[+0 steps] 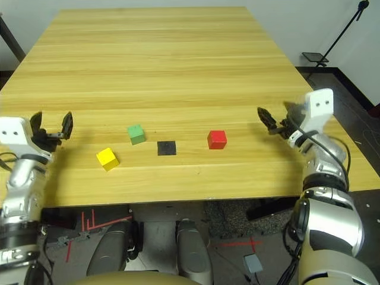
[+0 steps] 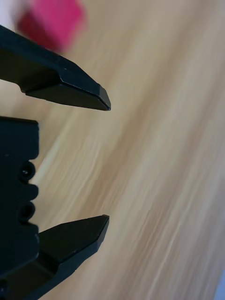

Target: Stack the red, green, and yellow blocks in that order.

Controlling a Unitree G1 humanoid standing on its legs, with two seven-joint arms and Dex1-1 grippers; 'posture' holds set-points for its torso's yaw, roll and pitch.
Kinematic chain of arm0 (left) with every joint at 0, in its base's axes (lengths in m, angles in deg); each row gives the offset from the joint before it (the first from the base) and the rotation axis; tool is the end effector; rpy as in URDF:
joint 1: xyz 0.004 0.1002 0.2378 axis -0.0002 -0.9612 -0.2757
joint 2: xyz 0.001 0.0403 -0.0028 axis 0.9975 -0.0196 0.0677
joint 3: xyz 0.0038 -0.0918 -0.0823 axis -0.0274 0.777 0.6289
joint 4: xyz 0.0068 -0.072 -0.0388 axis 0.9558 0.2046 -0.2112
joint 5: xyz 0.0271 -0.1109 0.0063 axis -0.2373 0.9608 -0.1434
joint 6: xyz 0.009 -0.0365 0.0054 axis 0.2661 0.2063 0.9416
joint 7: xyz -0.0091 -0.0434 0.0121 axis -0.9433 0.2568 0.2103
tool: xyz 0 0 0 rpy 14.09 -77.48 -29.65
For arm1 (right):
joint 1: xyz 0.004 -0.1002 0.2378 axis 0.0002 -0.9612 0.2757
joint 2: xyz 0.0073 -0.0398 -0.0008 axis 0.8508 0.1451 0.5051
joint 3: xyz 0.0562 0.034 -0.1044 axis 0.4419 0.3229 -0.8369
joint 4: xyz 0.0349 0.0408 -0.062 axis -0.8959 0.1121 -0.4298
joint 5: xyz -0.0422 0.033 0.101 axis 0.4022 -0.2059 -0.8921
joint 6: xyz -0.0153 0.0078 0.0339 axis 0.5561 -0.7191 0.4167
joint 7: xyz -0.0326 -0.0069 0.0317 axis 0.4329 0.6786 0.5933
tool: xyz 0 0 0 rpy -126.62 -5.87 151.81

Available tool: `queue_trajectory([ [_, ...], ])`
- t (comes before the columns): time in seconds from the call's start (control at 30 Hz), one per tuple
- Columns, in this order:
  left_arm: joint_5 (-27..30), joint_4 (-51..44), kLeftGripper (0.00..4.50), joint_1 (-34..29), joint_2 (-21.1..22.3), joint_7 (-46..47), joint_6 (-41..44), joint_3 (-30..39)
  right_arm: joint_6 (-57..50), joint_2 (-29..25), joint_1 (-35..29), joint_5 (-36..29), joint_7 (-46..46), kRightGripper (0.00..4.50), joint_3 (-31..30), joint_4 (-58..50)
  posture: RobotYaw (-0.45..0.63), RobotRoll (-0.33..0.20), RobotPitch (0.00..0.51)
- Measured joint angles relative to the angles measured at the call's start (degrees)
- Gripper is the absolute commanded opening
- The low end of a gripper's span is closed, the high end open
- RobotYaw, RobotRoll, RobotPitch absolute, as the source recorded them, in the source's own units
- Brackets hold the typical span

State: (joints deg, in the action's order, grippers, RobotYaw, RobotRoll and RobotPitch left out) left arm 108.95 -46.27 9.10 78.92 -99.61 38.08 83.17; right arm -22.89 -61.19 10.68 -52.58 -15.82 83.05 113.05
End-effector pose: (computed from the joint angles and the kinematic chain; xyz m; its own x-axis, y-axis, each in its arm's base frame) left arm 0.2527 0.2716 0.1296 0.9183 -0.3605 0.1635 0.3467 0.9318 0.1073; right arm 0.3145 -0.3706 0.1563 0.7672 0.6066 -0.2086 -0.6414 0.7283 -0.2413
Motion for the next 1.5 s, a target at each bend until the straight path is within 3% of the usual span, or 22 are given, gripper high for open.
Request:
queue_trajectory([
  [0.2,5.1,-5.8,4.47,1.0,8.1,-13.0,11.4,-6.5,-4.3,-1.4,0.1,2.8,-12.6,4.5,-7.8,-4.6,0.16,-0.151,0.066],
  [0.33,3.9,-5.5,4.47,3.9,13.5,-22.3,14.7,-14.2,-2.3,-1.1,5.4,7.7,-16.5,4.5,-12.8,-0.9,0.19,-0.147,0.066],
  [0.5,1.1,-4.9,4.47,6.1,15.2,-28.7,15.6,-19.9,2.0,1.1,9.2,11.8,-18.1,4.5,-16.3,4.9,0.21,-0.148,0.071],
  [0.8,-2.4,-5.1,4.47,7.1,17.0,-34.4,15.0,-22.7,7.2,4.3,13.1,17.0,-18.6,4.5,-19.5,11.6,0.27,-0.148,0.074],
  [0.9,-2.8,-5.2,4.5,7.2,17.1,-34.8,14.9,-22.6,8.8,5.1,13.4,19.0,-17.8,3.9,-20.4,13.5,0.29,-0.145,0.073],
  [1.07,-3.2,-7.3,4.5,7.1,17.3,-34.5,15.0,-21.9,10.3,7.1,14.1,20.9,-14.5,2.07,-20.8,15.8,0.32,-0.144,0.072],
  [1.3,-3.2,-9.6,4.5,6.9,17.8,-33.2,17.4,-20.9,8.9,11.5,17.6,20.7,-15.3,2.06,-20.7,14.6,0.33,-0.153,0.074],
  [1.5,-3.4,-11.3,4.5,8.9,17.8,-31.9,21.6,-20.9,1.9,17.3,18.0,19.9,-19.8,2.06,-22.7,2.6,0.36,-0.164,0.069],
])
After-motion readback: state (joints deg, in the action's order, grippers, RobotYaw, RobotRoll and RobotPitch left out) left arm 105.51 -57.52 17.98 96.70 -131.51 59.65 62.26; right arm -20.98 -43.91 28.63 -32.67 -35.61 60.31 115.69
